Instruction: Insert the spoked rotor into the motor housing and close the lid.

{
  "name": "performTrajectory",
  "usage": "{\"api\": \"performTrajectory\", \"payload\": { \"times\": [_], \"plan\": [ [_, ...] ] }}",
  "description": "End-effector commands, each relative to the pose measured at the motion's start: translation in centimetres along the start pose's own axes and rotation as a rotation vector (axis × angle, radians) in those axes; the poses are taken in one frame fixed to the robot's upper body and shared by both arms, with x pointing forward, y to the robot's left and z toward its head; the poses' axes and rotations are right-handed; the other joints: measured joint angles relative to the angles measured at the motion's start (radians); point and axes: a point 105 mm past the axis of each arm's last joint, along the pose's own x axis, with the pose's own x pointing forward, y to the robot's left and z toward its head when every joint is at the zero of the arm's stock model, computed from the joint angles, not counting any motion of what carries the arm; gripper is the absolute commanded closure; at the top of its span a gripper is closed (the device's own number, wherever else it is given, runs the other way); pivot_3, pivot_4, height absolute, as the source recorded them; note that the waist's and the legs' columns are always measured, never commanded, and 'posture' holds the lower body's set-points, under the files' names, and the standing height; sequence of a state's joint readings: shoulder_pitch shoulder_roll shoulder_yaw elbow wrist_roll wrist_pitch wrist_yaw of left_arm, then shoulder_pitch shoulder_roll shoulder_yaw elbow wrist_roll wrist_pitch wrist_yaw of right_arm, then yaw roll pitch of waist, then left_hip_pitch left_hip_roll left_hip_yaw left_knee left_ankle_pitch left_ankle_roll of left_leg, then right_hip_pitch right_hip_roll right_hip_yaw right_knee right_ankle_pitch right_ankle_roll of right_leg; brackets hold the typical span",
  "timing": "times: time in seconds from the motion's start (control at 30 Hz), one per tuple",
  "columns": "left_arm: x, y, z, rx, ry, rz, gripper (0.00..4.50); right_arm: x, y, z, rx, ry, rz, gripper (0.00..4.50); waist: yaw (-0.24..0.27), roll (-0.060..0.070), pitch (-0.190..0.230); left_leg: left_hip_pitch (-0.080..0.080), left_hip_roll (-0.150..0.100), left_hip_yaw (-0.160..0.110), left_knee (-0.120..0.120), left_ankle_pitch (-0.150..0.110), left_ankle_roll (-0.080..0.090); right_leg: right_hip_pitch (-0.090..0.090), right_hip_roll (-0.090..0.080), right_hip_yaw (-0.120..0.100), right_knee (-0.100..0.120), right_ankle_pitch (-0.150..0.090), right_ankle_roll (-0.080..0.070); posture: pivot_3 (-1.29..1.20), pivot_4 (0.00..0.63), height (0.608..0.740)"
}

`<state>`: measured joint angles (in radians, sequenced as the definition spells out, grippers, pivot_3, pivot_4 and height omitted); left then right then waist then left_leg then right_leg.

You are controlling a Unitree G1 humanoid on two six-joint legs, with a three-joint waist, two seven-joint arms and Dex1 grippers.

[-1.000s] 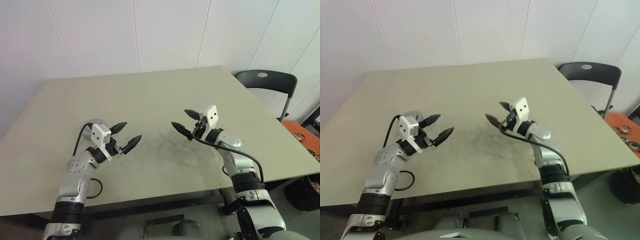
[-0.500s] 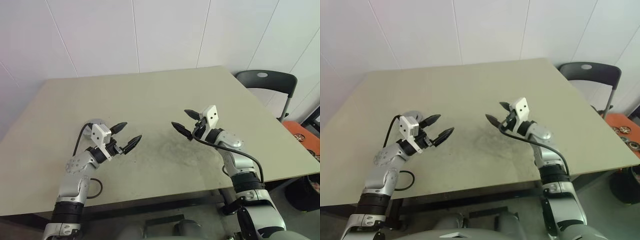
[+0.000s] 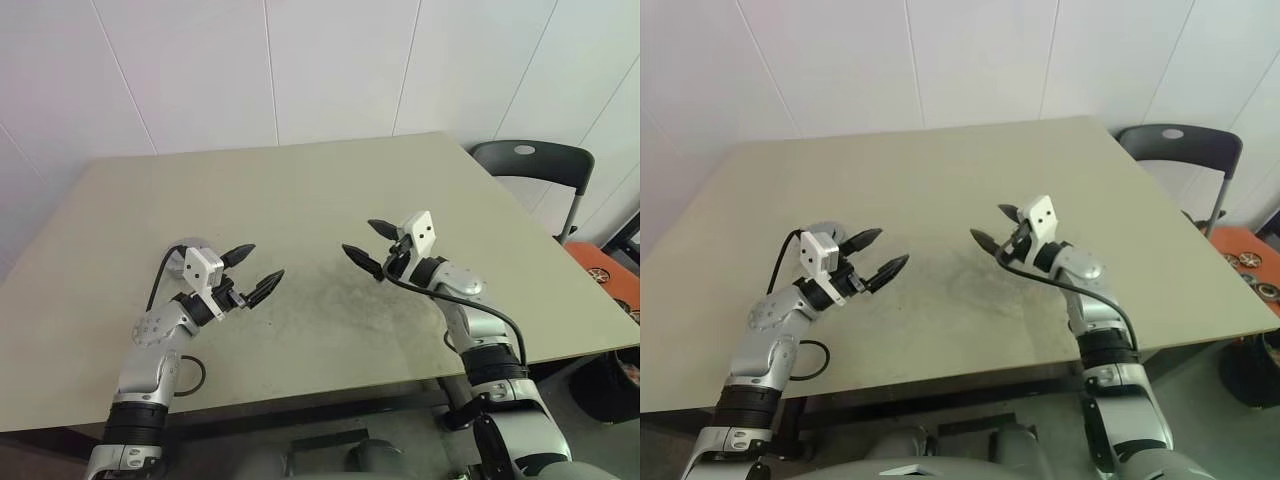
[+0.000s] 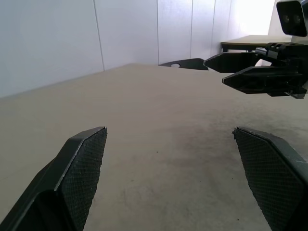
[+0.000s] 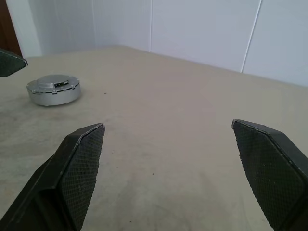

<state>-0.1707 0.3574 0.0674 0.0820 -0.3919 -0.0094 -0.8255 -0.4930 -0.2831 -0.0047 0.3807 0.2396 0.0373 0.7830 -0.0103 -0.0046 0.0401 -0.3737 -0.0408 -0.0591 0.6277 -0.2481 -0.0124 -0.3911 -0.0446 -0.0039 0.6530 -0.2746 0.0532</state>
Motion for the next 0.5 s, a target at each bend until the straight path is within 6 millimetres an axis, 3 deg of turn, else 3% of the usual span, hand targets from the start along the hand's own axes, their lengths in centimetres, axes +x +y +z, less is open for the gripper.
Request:
{"api": "performTrajectory", "payload": {
  "times": [0.03,0.5],
  "plan": [
    [0.43,0.14,1.05,0.04,-0.028,-0.009,0.0,0.6,-0.02,1.73,-0.042,-0.053,0.009,0.05,0.0,0.0,0.0,0.0,0.0,0.0,0.0,0.0,0.0,0.0,0.0,0.0,0.0,0.0,0.0,0.0,0.0,0.74],
    [0.47,0.49,1.09,0.05,-0.038,0.016,0.0,0.57,0.21,1.48,-0.05,-0.042,0.005,0.05,0.0,0.0,0.0,0.0,0.0,0.0,0.001,0.0,0.0,0.0,0.0,0.0,0.0,0.0,0.0,0.0,0.0,0.74]
  ]
}}
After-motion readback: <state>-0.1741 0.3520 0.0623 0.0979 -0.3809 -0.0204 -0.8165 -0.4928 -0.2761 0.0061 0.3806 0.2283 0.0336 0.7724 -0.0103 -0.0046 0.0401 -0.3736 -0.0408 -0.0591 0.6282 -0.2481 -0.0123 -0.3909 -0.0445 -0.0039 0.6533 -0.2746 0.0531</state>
